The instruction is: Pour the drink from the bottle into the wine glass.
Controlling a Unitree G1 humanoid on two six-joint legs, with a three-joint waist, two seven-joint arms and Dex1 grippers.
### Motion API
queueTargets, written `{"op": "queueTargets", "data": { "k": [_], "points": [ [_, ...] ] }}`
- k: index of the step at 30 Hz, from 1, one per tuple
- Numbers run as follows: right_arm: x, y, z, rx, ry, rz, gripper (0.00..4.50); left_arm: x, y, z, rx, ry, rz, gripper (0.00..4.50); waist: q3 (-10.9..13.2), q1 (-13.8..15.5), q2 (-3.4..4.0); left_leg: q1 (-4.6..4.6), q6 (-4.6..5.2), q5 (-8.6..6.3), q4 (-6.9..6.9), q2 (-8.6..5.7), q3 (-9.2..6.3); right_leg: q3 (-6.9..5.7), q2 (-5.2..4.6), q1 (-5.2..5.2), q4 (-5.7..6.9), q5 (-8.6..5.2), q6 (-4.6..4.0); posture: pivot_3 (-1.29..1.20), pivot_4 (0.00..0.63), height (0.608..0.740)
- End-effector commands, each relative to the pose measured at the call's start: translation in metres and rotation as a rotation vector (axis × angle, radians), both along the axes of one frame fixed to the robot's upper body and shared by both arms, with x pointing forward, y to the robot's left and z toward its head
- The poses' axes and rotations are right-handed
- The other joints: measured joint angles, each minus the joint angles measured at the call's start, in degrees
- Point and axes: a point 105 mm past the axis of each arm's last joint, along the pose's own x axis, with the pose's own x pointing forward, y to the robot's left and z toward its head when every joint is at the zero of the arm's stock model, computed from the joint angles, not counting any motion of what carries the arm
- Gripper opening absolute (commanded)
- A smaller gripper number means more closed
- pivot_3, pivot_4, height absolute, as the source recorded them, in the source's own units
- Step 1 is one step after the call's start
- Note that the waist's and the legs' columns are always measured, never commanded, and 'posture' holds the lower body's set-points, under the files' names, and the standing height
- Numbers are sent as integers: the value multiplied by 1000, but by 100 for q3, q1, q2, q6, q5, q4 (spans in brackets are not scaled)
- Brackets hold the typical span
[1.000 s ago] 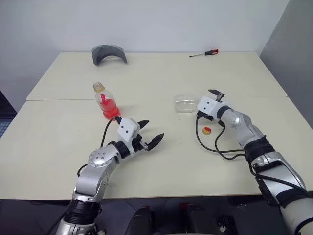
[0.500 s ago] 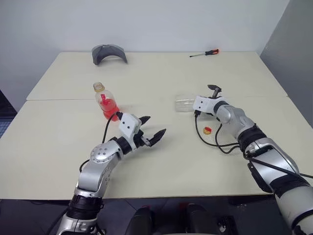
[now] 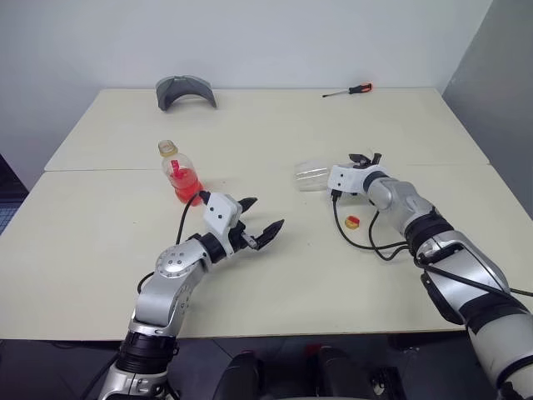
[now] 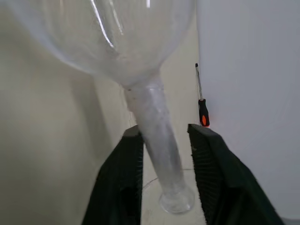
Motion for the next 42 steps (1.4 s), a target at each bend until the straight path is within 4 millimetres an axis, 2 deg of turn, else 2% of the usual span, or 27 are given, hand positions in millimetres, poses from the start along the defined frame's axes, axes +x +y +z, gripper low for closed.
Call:
{"op": "queueTargets", "data": {
  "k": [1,2,5,8,10,15,17,20,23,25,28,35,42],
  "points": [
    [4,2,20,-53,-80,27,311,-2,-1,8,-9,-35,-2,4500,2,1,4,0,0,0,0,0,0,0,0,0,0,0,0,0,150,740],
    [4,3,22,-80,-95,38,115,-3,-2,8,-10,-34,-3,4500,2,1,3,-3,0,0,0,0,1,2,0,-3,0,0,0,0,150,740],
    [4,10,30,-143,-168,72,115,-8,-3,3,-19,-13,3,4500,2,0,4,-2,0,0,0,0,2,3,0,-4,1,0,0,0,150,740],
    [2,23,45,-35,-246,107,115,-15,3,-3,-40,28,37,4500,2,-4,4,-2,0,0,-1,0,2,4,0,-5,1,0,0,0,150,740],
    [-1,38,49,128,-227,154,115,-21,10,-7,-58,60,78,4500,2,-21,4,-2,0,0,-2,1,2,4,0,-5,1,0,0,0,150,740],
    [-14,89,38,875,95,227,115,-42,38,-16,-79,117,274,4500,2,-153,4,2,1,-1,-8,13,1,2,6,-4,1,0,0,0,150,740],
    [-19,104,34,1088,205,235,115,-53,44,-18,-77,124,325,4500,3,-141,5,2,8,-5,-11,14,1,-1,6,-3,1,0,-1,0,150,740],
    [-27,120,29,1147,270,271,115,-62,48,-17,-76,126,373,4500,4,-31,7,-3,23,-13,-5,7,0,-3,-3,-1,1,0,-1,0,150,740],
    [-36,142,21,1299,382,280,115,-71,61,-15,-70,124,483,4500,4,30,7,-2,24,-14,3,-1,-5,-5,-6,2,-2,1,1,0,150,740],
    [-36,149,20,1397,432,252,115,-78,61,-15,-65,131,488,4500,4,23,7,0,24,-14,0,0,-3,-4,-6,1,-1,1,0,0,150,740],
    [-37,156,16,1423,458,230,115,-81,60,-15,-63,140,492,4500,4,29,8,0,23,-13,-4,1,-5,-7,-5,0,1,1,-1,0,150,740],
    [-49,167,5,1346,486,272,115,-76,64,-15,-59,129,509,4500,4,14,8,1,23,-13,-5,2,-5,-7,-3,0,0,0,-1,0,150,740],
    [-56,138,-4,1200,520,261,115,-83,68,-24,-59,139,513,4500,3,28,8,1,24,-14,-4,2,-5,-7,-3,1,-1,0,-1,0,150,740]
  ]
}}
